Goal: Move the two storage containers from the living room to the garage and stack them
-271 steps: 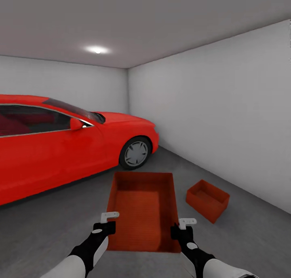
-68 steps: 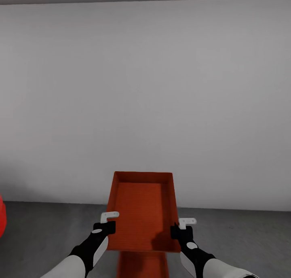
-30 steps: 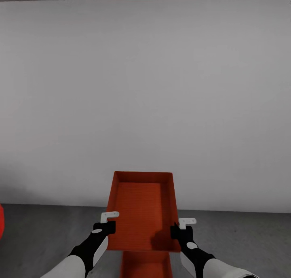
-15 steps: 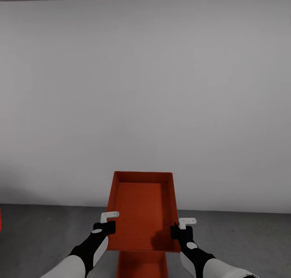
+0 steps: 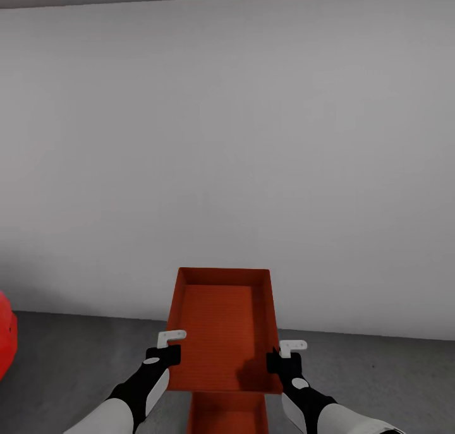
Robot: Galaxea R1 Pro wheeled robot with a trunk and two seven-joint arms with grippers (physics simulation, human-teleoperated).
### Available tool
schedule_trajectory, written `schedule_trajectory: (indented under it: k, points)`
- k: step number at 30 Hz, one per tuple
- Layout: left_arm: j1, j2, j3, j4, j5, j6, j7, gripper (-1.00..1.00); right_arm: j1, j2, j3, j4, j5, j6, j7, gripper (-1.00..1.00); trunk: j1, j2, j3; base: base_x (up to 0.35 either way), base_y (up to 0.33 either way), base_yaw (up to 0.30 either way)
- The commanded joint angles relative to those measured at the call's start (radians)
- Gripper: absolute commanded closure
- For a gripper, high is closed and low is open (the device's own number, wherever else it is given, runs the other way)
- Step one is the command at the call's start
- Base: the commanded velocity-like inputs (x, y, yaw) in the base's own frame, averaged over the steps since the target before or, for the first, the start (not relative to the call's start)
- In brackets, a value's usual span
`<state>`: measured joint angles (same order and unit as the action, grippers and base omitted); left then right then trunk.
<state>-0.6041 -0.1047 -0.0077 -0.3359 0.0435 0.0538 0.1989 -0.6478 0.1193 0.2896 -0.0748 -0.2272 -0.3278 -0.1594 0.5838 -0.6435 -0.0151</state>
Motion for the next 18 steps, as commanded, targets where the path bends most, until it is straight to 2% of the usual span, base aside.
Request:
schedule_trajectory:
  k: [1, 18]
  points:
    - [0.000, -0.001, 0.012, -0.003, -0.001, 0.006, 0.008, 1.00, -0.001, 0.000, -0.032, 0.001, -0.014, -0.005, 0.000, 1.00, 0.000, -0.001, -0.002, 0.000, 0.000, 0.003]
    - [0.000, -0.001, 0.012, -0.003, -0.001, 0.006, 0.008, 1.00, -0.001, 0.002, -0.032, 0.001, -0.014, -0.005, -0.001, 1.00, 0.000, -0.001, -0.002, 0.000, 0.000, 0.000]
